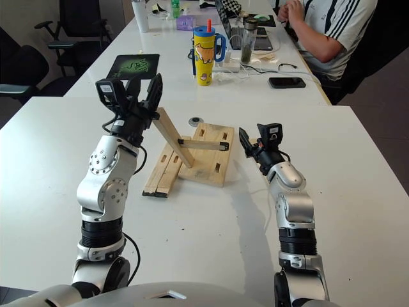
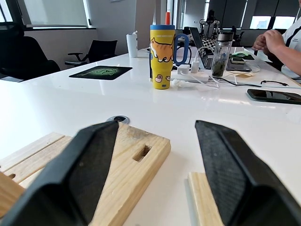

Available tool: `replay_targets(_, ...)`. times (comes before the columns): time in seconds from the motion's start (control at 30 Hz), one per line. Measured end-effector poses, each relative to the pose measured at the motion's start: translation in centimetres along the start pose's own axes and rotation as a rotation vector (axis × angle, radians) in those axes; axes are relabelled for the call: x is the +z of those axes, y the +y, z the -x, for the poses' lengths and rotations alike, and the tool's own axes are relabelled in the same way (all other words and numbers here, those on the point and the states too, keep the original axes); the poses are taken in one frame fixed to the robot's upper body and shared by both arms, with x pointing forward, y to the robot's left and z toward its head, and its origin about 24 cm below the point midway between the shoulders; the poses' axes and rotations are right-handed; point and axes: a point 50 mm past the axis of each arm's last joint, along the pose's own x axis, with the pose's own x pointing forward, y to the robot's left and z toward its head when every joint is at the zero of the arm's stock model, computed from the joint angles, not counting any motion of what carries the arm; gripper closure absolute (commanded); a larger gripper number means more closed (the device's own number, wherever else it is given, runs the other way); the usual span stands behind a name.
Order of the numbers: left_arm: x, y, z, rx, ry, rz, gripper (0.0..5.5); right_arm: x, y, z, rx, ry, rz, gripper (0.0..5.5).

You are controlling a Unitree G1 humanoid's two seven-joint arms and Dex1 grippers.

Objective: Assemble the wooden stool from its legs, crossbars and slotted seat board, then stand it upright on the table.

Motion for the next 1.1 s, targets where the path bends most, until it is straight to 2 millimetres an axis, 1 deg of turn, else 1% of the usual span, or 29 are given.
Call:
replay_targets(0.27, 0.0, 0.4, 0.2, 0.011, -0.015, 0.044, 2.81, 0.0, -0.1, 0.0, -0.025, -0.001, 0.001, 2.49)
replay_targets(0.33, -0.9, 1.2, 0.6, 0.049, 0.012, 0.077, 2.81, 0.0, -0.2, 0.0, -0.033, -0.006, 0.003, 2.49)
replay_targets(0.37, -0.8, 1.6, 0.7, 0.063, 0.001, 0.089, 2.81, 0.0, -0.3, 0.0, -0.042, -0.006, 0.003, 2.49)
replay_targets(0.57, 1.9, 3.1, 0.9, 0.103, -0.155, 0.195, 2.81, 0.1, -0.8, 0.0, -0.087, -0.011, 0.001, 2.49)
replay_targets(0.7, 2.5, 5.5, 1.5, 0.170, -0.177, 0.232, 2.81, 0.4, -1.7, -0.1, -0.119, -0.011, 0.008, 2.49)
replay_targets(0.77, 2.5, 6.6, 1.7, 0.194, -0.161, 0.221, 2.81, 0.8, -2.2, -0.1, -0.139, -0.015, 0.017, 2.49)
replay_targets(0.83, 2.2, 7.2, 1.8, 0.206, -0.133, 0.213, 2.81, 0.8, -2.4, -0.1, -0.147, -0.011, 0.017, 2.49)
replay_targets(0.97, 0.2, 9.4, 2.8, 0.236, 0.031, 0.147, 2.81, 0.7, -2.5, 0.0, -0.179, 0.023, 0.014, 2.49)
replay_targets(1.03, -0.5, 10.3, 3.5, 0.253, 0.079, 0.133, 2.81, 0.7, -2.5, 0.2, -0.191, 0.037, 0.017, 2.49)
replay_targets(1.1, -0.5, 11.3, 3.8, 0.250, 0.121, 0.107, 2.81, 0.5, -2.4, 0.6, -0.210, 0.065, 0.014, 2.49)
